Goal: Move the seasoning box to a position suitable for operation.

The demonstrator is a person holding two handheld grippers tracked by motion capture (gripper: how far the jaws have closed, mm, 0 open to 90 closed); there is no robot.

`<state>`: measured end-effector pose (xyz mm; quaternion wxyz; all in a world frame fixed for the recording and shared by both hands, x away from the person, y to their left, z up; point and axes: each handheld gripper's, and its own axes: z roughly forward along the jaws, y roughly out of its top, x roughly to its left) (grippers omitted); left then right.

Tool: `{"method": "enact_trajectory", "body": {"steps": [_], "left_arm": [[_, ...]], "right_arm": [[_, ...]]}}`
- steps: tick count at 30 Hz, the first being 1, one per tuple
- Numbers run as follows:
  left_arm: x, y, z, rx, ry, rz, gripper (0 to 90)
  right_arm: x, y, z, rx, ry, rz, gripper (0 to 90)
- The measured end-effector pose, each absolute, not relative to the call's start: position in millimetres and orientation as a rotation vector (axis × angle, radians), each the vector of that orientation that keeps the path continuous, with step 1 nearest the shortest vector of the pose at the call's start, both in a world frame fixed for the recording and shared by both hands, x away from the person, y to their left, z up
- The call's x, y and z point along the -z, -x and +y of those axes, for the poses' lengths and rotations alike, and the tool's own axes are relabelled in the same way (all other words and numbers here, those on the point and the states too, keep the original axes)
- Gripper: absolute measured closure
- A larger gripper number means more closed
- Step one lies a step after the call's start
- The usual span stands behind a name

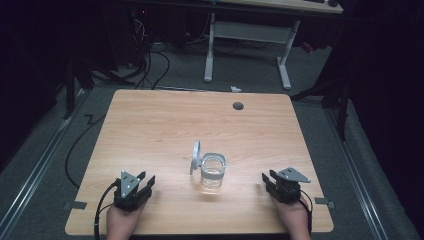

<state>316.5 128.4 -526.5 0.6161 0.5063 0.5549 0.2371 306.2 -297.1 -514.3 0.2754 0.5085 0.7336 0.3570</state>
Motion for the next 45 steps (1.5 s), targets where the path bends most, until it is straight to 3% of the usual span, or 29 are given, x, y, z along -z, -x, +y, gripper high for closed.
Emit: {"method": "enact_trajectory", "body": {"steps": [4,7,17,29,38,45], "left_arm": [[530,-316,125,-0.518,-1.183,1.292,62.5],[529,-314,120,-0.509,-1.188,1.291,72.1],[529,-303,89,-0.5,-1.191,1.284,90.0],[521,-307,35,-0.395,-1.264,1.219,90.0],[518,-321,20,-0.311,-1.254,1.236,90.0],[520,-331,16,-0.317,-1.257,1.236,90.0]], "right_arm": [[516,-307,-296,-0.993,-1.364,1.986,76.6],[516,-307,-296,-1.001,-1.355,1.987,79.0],[517,-305,-296,-1.075,-1.315,2.021,79.9],[519,-305,-297,-1.1,-1.316,2.027,81.2],[519,-305,-296,-1.104,-1.311,2.032,79.9],[519,-305,-296,-1.102,-1.307,2.038,80.0]]}}
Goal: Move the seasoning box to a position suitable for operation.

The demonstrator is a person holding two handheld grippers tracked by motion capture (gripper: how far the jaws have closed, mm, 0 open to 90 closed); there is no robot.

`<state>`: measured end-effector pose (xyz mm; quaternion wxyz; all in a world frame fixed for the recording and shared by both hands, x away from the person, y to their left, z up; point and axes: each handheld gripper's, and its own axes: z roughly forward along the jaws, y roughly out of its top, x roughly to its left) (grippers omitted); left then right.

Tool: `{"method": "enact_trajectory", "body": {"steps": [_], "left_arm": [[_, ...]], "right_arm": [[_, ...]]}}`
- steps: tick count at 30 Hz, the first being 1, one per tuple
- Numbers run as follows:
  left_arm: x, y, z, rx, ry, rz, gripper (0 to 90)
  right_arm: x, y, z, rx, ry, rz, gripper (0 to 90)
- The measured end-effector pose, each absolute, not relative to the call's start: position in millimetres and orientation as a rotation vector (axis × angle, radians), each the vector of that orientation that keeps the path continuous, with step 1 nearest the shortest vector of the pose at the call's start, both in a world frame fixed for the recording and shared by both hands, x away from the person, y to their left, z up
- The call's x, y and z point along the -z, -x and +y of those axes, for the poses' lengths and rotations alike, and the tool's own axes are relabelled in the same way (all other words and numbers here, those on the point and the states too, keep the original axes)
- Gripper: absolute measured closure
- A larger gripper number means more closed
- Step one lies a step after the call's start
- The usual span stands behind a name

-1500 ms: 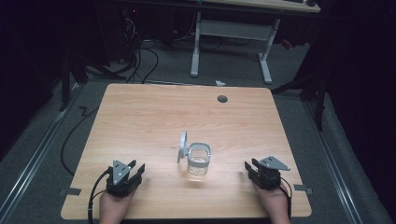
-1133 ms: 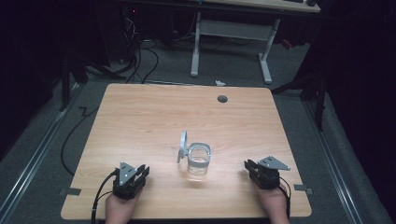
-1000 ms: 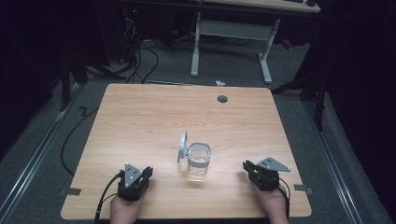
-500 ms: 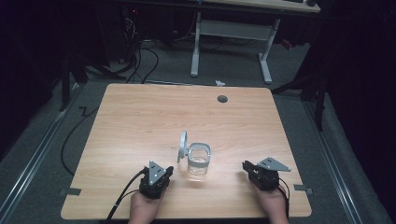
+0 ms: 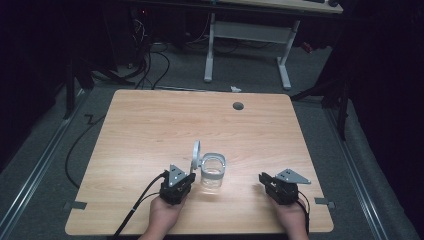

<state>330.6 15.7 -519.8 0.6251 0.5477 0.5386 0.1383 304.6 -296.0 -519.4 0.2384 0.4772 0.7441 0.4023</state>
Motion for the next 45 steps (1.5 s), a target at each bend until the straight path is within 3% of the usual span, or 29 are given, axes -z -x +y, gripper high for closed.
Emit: {"method": "enact_trajectory", "body": {"steps": [36,41,45], "left_arm": [[526,-412,8,-0.28,-1.256,1.226,90.0],[525,-408,15,-0.289,-1.256,1.224,90.0],[520,-383,47,-0.353,-1.237,1.228,90.0]], "right_arm": [[523,-302,-292,-1.096,-1.309,2.052,80.7],[524,-303,-286,-1.1,-1.293,2.066,80.9],[523,-305,-268,-1.134,-1.282,2.072,83.4]]}}
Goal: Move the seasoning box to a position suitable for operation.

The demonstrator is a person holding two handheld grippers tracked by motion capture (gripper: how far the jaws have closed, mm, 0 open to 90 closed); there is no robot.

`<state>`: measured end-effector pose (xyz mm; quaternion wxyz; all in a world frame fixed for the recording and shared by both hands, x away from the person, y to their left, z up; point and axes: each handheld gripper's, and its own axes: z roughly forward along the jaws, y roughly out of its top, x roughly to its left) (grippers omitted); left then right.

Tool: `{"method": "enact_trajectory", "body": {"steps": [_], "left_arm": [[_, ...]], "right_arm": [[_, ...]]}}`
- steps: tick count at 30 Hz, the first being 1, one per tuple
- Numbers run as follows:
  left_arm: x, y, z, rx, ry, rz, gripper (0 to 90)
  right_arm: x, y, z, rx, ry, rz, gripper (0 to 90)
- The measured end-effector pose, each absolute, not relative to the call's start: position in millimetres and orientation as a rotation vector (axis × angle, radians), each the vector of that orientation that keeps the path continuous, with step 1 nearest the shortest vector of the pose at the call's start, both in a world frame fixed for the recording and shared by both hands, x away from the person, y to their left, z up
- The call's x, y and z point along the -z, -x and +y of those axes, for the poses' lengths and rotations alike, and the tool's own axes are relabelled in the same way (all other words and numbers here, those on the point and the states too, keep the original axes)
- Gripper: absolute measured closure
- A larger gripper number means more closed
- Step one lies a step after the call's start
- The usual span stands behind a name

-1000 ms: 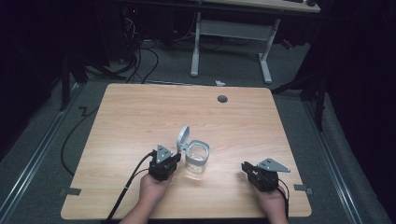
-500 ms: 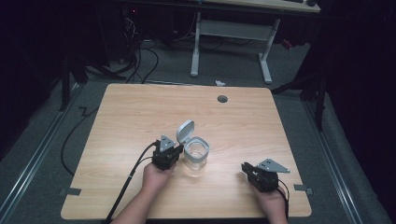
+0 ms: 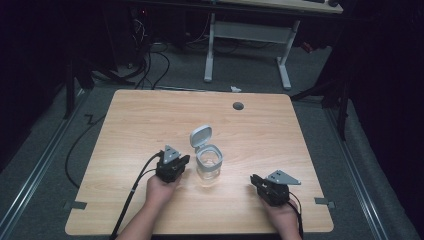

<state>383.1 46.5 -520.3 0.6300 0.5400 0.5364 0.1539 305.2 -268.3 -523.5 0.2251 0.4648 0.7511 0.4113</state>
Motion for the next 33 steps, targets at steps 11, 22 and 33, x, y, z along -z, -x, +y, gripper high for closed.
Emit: {"method": "enact_trajectory", "body": {"steps": [11,22,33], "left_arm": [[532,-334,110,-0.479,-1.203,1.33,86.4],[532,-324,110,-0.462,-1.194,1.315,81.4],[529,-322,112,-0.458,-1.174,1.303,77.5]], "right_arm": [[524,-338,-211,-1.119,-1.232,2.107,90.0],[516,-366,-188,-1.116,-1.181,2.121,90.0],[517,-359,-182,-1.126,-1.152,2.135,90.0]]}}
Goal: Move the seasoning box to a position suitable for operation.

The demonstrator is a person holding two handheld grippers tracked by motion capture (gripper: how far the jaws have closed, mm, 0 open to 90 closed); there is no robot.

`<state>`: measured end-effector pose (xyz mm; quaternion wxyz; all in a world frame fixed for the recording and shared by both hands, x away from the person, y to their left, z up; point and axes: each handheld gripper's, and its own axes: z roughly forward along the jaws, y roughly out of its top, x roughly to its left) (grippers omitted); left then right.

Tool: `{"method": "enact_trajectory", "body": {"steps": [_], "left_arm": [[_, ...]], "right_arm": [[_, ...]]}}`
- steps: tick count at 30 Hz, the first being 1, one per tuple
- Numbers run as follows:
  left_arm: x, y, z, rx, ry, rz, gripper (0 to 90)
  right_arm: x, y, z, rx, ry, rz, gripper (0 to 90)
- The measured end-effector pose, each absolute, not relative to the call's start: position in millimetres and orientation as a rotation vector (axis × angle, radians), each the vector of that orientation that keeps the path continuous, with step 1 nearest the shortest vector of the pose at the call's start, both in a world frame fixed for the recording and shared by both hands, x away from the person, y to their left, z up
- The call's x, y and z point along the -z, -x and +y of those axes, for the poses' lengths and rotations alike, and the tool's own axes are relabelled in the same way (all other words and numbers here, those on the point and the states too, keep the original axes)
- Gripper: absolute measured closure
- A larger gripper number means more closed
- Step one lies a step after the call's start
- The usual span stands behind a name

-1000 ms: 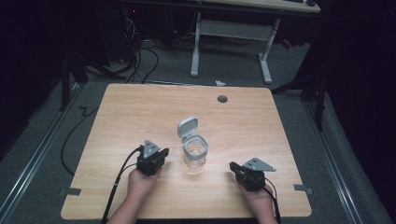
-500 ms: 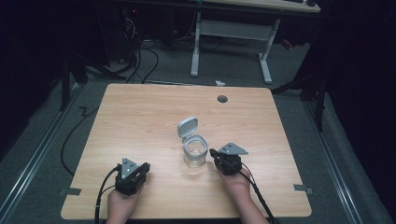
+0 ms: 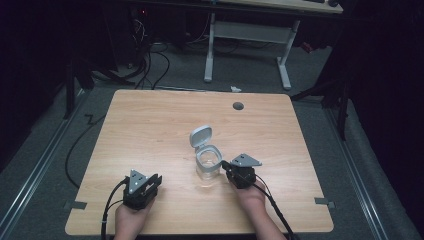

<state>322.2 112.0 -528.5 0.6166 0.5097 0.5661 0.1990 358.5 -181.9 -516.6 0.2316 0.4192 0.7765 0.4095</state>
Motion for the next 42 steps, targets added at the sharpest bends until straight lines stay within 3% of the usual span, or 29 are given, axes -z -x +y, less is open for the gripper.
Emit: {"method": "enact_trajectory", "body": {"steps": [30,42], "left_arm": [[525,-316,102,-0.416,-1.191,1.267,73.6],[525,-298,54,-0.331,-1.28,1.161,88.6]], "right_arm": [[523,-328,-160,-1.164,-1.085,2.201,90.0],[518,-327,-185,-1.153,-1.138,2.14,90.0]]}}
